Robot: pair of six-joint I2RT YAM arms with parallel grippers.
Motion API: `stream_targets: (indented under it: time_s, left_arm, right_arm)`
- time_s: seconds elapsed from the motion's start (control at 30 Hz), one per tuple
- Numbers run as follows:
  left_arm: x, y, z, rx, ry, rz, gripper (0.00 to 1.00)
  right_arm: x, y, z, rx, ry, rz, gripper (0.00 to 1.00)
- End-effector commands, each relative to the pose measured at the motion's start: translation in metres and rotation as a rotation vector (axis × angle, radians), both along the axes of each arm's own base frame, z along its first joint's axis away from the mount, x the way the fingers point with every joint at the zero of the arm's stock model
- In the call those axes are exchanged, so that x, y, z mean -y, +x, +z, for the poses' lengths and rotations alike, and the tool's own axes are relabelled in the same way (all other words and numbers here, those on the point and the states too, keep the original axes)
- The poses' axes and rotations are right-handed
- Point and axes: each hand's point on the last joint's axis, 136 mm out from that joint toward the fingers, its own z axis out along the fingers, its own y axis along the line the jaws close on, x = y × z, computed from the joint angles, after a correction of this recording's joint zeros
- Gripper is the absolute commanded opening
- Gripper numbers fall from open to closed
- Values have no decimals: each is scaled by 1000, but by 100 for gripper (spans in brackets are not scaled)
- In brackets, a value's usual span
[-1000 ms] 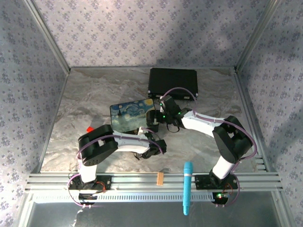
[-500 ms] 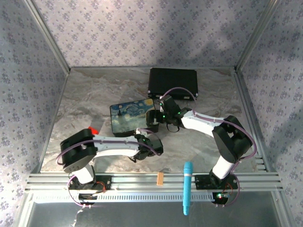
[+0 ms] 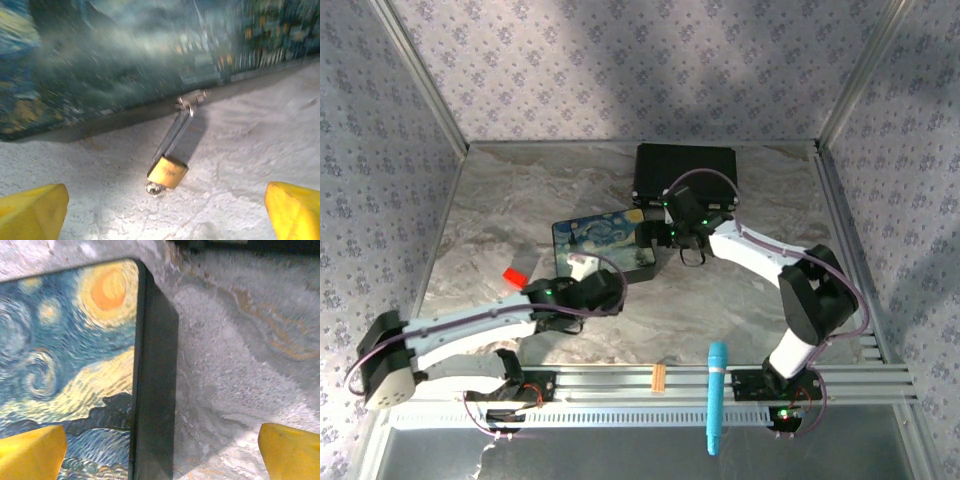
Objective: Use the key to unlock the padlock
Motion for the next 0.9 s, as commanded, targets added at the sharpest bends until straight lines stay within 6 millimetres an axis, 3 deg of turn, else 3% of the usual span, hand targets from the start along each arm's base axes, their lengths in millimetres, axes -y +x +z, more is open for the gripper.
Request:
stream_targets:
  time_s: [0.0,0.23,0.4,0.5,0.67,0.87]
  left_arm:
    - [-7,9,16,2,-141,22,100]
    - [-47,24,18,-34,-320,135,100]
    - [-65,32,13,-63,-346,187,100]
    - [-69,36,11,-56,-344,204,100]
    - [-70,37,3,-73,-348,231,100]
    - [-66,35,-7,-95,-383,240,100]
  right_arm:
    - [5,-5,45,85,15,36,99]
    - [-12,-65,51,149,-4,178,98]
    - [-52,-114,31,143,-19,308,96]
    - [-73,-127,10,142,-32,324,91]
    - [-106,-144,-27,90,-24,357,71]
    - [-130,-150,-62,50,-56,384,71]
